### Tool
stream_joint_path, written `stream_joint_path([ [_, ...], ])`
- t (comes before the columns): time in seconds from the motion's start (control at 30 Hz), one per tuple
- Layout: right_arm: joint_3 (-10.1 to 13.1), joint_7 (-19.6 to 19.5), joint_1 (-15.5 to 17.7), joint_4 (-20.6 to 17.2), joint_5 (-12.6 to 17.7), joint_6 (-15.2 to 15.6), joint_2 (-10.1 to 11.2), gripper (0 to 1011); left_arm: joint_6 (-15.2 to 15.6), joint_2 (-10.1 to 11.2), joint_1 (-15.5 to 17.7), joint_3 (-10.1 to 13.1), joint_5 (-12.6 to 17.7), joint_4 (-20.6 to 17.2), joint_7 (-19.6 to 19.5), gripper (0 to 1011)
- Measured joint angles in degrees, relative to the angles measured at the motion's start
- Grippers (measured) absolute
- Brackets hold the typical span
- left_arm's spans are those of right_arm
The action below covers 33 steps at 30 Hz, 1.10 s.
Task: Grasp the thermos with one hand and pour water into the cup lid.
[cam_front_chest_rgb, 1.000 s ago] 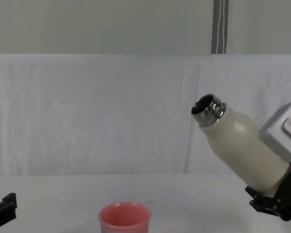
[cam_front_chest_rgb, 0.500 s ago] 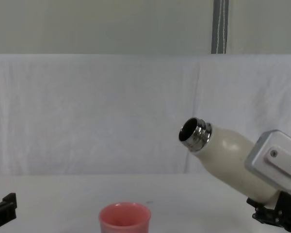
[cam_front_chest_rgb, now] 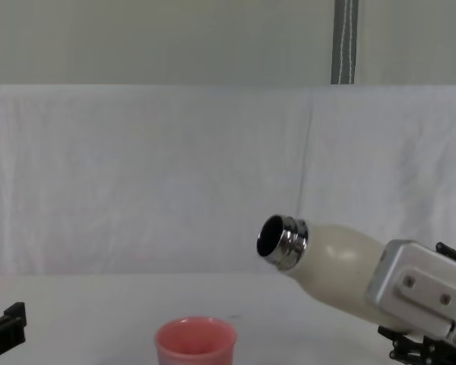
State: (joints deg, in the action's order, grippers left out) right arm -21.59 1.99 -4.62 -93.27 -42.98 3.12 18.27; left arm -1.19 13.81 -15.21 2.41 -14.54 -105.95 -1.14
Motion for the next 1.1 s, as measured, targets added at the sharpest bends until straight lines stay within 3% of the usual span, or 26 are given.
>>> stream_joint_path([
  [0.53,-2.8,3.1,-1.7,-1.3,-5.9,3.0,2.9,948,0.0,0.0,0.0,0.0,0.0,0.0,0.0,1001],
  [1.1,-4.0,4.6,-3.4,-1.6,-8.3,4.4,3.8,948,0.0,0.0,0.0,0.0,0.0,0.0,0.0,1001],
])
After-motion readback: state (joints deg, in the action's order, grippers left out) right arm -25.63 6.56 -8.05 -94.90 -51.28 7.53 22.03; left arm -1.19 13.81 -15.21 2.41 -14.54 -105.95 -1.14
